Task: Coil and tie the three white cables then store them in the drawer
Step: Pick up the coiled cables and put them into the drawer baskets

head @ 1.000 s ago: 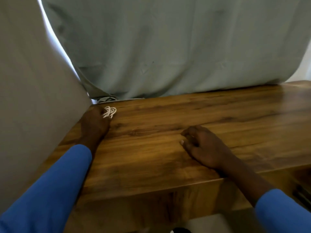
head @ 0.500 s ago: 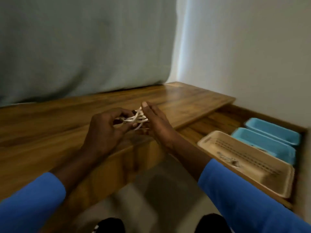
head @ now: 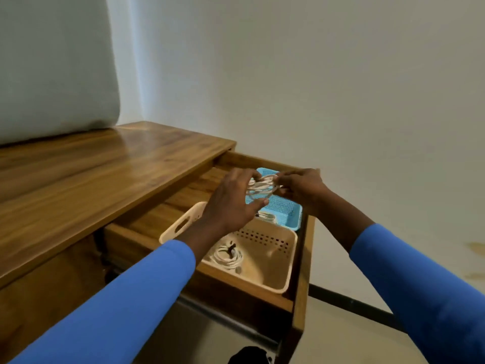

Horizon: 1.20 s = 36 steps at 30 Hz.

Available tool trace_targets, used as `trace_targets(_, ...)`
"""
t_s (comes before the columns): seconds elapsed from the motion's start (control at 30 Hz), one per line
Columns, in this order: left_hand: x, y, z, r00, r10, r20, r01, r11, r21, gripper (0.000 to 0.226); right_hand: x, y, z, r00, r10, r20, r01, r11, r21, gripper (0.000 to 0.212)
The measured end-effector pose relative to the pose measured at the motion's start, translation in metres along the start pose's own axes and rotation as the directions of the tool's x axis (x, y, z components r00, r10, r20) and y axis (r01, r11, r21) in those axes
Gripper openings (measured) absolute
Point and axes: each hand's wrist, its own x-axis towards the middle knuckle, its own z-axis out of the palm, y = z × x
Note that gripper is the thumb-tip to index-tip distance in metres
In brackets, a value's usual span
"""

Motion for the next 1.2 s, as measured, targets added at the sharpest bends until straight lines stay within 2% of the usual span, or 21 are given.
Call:
trace_targets(0.1, 0.023, -0.007, 0.043, 0.990, -0.065, 0.126, 0.061, 0.998, 0.035, 0.067, 0.070, 0.019, -0.022, 0.971, 0.038, -0.237, -0.059, 0.995, -0.083, 0.010)
trace_targets(0.2, 0.031, -0.018, 0.074, 0.973, -0.073, 0.219, 0.055, 0.995, 0.088, 0.062, 0.137, 0.039, -0.034, 0.920, 0.050, -0.390, -0.124, 0.978, -0.167, 0.012)
trace_targets(0.27, 0.030, -0.028, 0.090, 0.968, -0.074, 0.240, 0.053, 0.994, 0.092, 0.057, 0.177, 0.052, -0.036, 0.914, 0.102, -0.393, -0.143, 0.987, -0.076, 0.011)
trace_targets(0.33, 0.028, -0.036, 0.100, 0.968, -0.080, 0.236, 0.056, 0.993, 0.107, 0.050, 0.213, 0.071, -0.039, 0.911, 0.166, -0.378, -0.175, 0.984, 0.010, 0.021)
trace_targets(0.43, 0.027, -0.038, 0.106, 0.973, -0.084, 0.217, 0.058, 0.991, 0.121, 0.043, 0.235, 0.093, -0.043, 0.899, 0.154, -0.411, -0.196, 0.978, -0.063, 0.013)
trace_targets(0.5, 0.027, -0.038, 0.108, 0.976, -0.053, 0.211, 0.020, 0.988, 0.153, 0.038, 0.224, 0.089, -0.040, 0.908, 0.155, -0.390, -0.220, 0.967, -0.128, 0.010)
trace_targets(0.57, 0.027, -0.038, 0.109, 0.977, -0.029, 0.212, -0.005, 0.987, 0.158, 0.037, 0.210, 0.081, -0.036, 0.934, 0.190, -0.302, -0.235, 0.965, -0.120, 0.022)
trace_targets(0.63, 0.027, -0.038, 0.107, 0.973, -0.029, 0.228, -0.006, 0.989, 0.148, 0.037, 0.194, 0.070, -0.037, 0.940, 0.159, -0.303, -0.208, 0.968, -0.138, 0.019)
trace_targets(0.73, 0.024, -0.031, 0.096, 0.954, -0.061, 0.293, 0.018, 0.989, 0.147, 0.041, 0.147, 0.055, -0.043, 0.947, -0.072, -0.312, -0.040, 0.940, -0.340, 0.009)
trace_targets(0.8, 0.014, -0.018, 0.082, 0.949, -0.104, 0.298, 0.070, 0.990, 0.121, 0.055, 0.101, 0.049, -0.049, 0.940, -0.215, -0.264, 0.084, 0.898, -0.432, 0.008)
trace_targets(0.87, -0.003, 0.003, 0.067, 0.957, -0.119, 0.264, 0.108, 0.993, 0.056, 0.062, 0.053, 0.053, -0.054, 0.911, -0.339, -0.235, 0.192, 0.853, -0.486, 0.015)
trace_targets(0.93, -0.028, 0.030, 0.053, 0.962, -0.102, 0.252, 0.103, 0.995, 0.012, 0.054, 0.007, 0.063, -0.058, 0.893, -0.387, -0.231, 0.241, 0.843, -0.481, 0.028)
trace_targets(1.0, -0.054, 0.061, 0.040, 0.959, -0.078, 0.273, 0.080, 0.997, 0.003, 0.055, -0.038, 0.078, -0.056, 0.914, -0.321, -0.249, 0.218, 0.905, -0.365, 0.041)
trace_targets(1.1, -0.090, 0.104, 0.033, 0.920, -0.031, 0.391, 0.007, 0.998, 0.062, 0.074, -0.092, 0.102, -0.047, 0.968, -0.140, -0.207, 0.099, 0.975, -0.197, 0.056)
trace_targets(1.17, -0.107, 0.117, 0.038, 0.877, -0.021, 0.480, -0.049, 0.990, 0.133, 0.082, -0.113, 0.119, -0.043, 0.990, -0.032, -0.137, 0.027, 0.999, -0.038, 0.053)
trace_targets(1.2, -0.113, 0.119, 0.041, 0.858, -0.030, 0.513, -0.073, 0.981, 0.178, 0.085, -0.120, 0.126, -0.042, 0.995, -0.006, -0.100, 0.009, 1.000, 0.028, 0.042)
